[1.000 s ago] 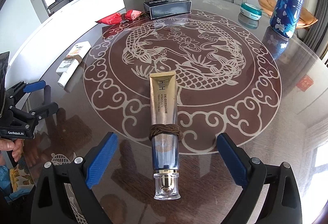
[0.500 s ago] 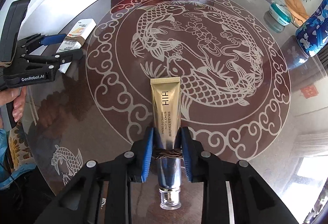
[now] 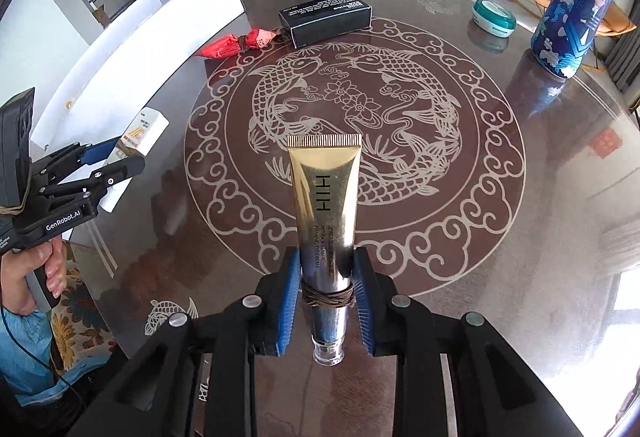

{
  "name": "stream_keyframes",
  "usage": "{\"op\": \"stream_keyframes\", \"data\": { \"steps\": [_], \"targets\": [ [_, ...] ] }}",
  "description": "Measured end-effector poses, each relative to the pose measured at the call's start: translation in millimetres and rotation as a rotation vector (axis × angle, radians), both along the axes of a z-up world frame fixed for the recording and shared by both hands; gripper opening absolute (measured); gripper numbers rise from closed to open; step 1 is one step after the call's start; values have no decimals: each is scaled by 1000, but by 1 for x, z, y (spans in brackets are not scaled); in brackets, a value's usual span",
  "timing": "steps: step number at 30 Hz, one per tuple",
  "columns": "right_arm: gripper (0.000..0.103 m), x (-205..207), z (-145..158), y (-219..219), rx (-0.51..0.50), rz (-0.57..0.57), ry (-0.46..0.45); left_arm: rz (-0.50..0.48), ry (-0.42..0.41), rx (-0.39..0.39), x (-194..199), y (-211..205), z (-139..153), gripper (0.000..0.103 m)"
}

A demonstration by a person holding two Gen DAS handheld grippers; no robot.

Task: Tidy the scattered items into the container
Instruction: 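Carry sunscreen bottle with left tool while right tool carries gold tube over the container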

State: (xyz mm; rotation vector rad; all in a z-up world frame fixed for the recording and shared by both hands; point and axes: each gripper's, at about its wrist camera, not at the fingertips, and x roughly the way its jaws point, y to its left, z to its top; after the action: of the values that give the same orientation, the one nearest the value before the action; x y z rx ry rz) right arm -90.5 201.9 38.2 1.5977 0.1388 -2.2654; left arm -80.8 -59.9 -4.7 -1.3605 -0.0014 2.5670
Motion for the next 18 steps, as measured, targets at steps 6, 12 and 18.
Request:
{"op": "stream_keyframes", "data": {
  "steps": [6,12,18],
  "targets": [
    [27,-2,44,-25,-30,22,89,34,90,62,14,-30,51,53],
    [27,-3,93,-64,-100,66,197,95,184,89,31,-85,105,53],
    [27,-5,140,-135,-193,164,280,234,220,58,37,-172,132,53]
  ]
}}
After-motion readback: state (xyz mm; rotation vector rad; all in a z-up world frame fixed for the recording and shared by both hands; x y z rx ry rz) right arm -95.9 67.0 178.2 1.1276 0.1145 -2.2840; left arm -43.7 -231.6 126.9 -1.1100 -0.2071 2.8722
